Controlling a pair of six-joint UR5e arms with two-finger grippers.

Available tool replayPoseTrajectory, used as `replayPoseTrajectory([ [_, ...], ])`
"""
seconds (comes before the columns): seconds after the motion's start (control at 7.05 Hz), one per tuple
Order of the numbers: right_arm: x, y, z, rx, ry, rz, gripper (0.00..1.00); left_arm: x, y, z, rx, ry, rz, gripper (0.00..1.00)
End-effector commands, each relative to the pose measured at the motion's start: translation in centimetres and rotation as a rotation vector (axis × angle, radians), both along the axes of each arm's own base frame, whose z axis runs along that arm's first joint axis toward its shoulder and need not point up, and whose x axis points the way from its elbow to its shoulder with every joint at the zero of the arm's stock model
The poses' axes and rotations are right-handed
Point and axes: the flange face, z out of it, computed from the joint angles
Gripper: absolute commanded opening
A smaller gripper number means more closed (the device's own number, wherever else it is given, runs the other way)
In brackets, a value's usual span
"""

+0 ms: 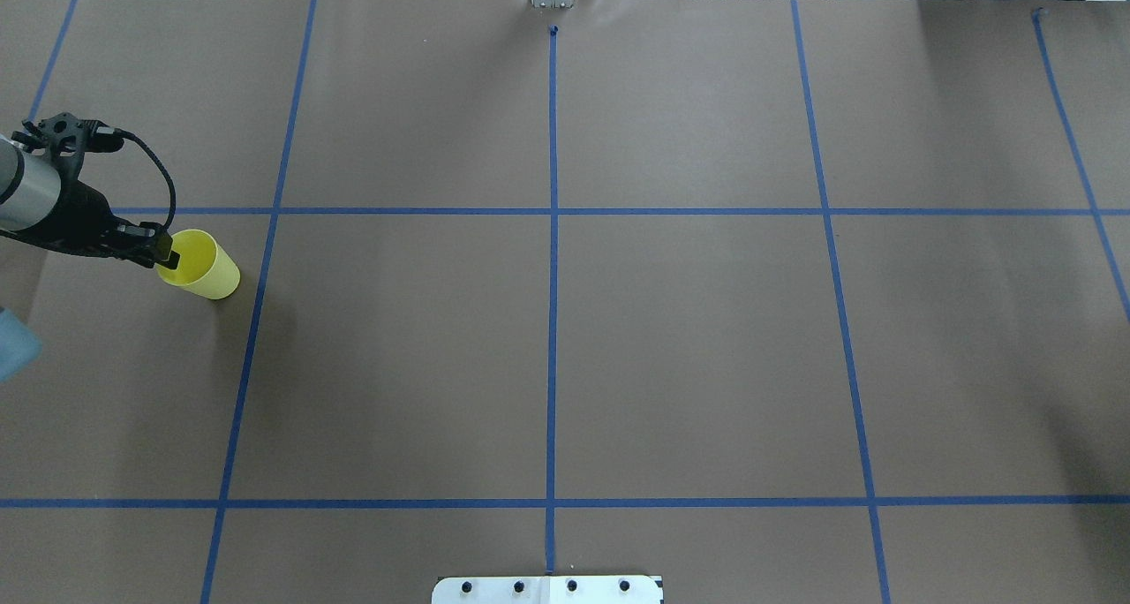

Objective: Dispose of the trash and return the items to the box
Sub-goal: 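Drop the cloth into the pink bin while the left gripper grasps the yellow cup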

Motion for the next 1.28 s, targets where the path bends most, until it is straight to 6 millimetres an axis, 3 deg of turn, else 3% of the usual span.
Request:
replayPoseTrajectory([
  [0.0,4.2,-0.6,5.1,0.017,0.003,-0.037,0.0,0.1,0.0,-0.2,0.001,0.002,-0.001,0.0],
  [0.57,12.3,2.1,18.8,0.003,0.043,-0.177,0.0,0.7,-0.8,-1.9,0.003,0.02,0.008,0.0],
  [0.71,13.6,2.5,22.8,0.033,0.047,-0.179,0.0,0.8,-1.1,-2.7,-0.008,0.041,0.023,0.0],
  [0.85,13.7,2.7,25.9,0.047,0.052,-0.176,0.0,0.3,-1.4,-2.7,-0.009,0.043,0.02,0.0],
  [0.99,13.6,2.4,29.0,0.053,0.053,-0.162,0.36,-1.0,-2.2,-2.6,-0.02,0.037,0.003,0.0],
  [1.13,13.8,1.5,29.0,0.065,0.061,-0.12,0.99,-3.8,-3.8,-3.7,-0.052,0.07,0.0,0.0],
])
